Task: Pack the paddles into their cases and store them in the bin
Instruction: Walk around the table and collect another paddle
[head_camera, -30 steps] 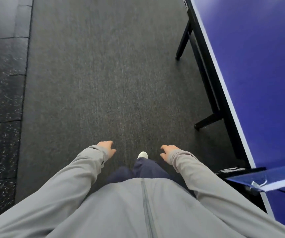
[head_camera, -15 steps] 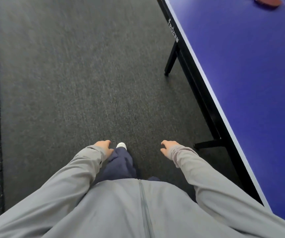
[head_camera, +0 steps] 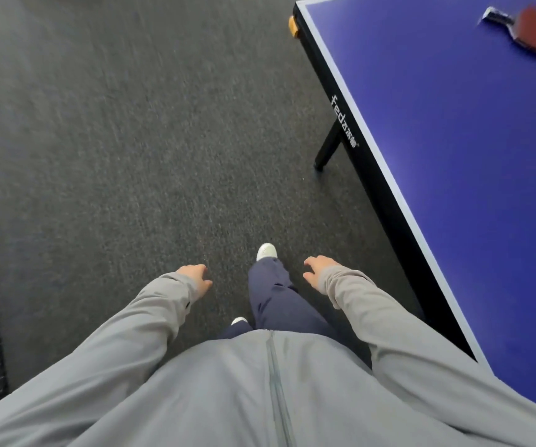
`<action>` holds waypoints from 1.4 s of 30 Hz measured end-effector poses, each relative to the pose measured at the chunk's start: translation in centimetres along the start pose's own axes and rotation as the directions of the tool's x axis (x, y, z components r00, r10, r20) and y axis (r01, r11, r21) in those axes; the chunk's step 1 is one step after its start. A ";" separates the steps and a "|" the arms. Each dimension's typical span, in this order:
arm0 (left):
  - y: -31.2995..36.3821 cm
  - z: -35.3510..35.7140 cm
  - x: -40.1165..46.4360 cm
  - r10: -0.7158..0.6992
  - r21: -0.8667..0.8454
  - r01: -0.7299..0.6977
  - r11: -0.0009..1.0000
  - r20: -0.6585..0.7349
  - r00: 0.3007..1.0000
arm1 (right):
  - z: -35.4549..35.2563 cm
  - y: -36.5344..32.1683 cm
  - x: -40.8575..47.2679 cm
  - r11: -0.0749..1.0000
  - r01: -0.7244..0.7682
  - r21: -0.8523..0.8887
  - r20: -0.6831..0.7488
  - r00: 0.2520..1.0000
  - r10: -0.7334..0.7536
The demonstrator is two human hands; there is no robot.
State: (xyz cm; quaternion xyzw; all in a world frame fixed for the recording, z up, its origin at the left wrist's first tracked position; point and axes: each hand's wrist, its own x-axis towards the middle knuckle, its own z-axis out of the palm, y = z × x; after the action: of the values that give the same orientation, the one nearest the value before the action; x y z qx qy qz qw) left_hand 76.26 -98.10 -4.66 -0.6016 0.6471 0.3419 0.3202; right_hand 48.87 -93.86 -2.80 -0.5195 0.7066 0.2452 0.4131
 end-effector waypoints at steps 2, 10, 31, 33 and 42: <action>0.7 -3.4 2.7 -0.014 -0.013 0.013 1.000 -0.015 1.000 | -3.5 -0.8 3.0 1.000 0.010 -0.015 0.001 1.000 -0.010; 3.8 -17.1 10.7 -0.009 -0.100 0.003 0.995 -0.057 0.998 | -17.0 -4.6 11.0 0.996 0.073 -0.054 0.027 0.997 -0.071; -2.5 -52.9 34.5 0.057 0.022 -0.056 0.998 -0.044 0.997 | -47.0 -25.1 31.8 0.998 0.040 0.054 -0.007 0.999 -0.040; -1.7 -55.8 36.6 0.074 0.058 -0.072 0.996 -0.028 0.997 | -49.3 -25.6 33.4 0.995 0.017 0.093 0.002 1.000 -0.018; 5.1 -69.1 46.7 0.144 0.235 -0.141 0.962 0.002 0.990 | -61.2 -24.1 42.7 0.969 -0.047 0.243 0.017 0.999 0.045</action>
State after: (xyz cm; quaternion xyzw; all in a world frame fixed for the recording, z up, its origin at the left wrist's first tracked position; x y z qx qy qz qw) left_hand 67.67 -181.21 -4.11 -0.5139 0.7269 0.2808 0.3587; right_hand 46.25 -172.20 -3.69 -0.4469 0.7408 0.1692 0.4720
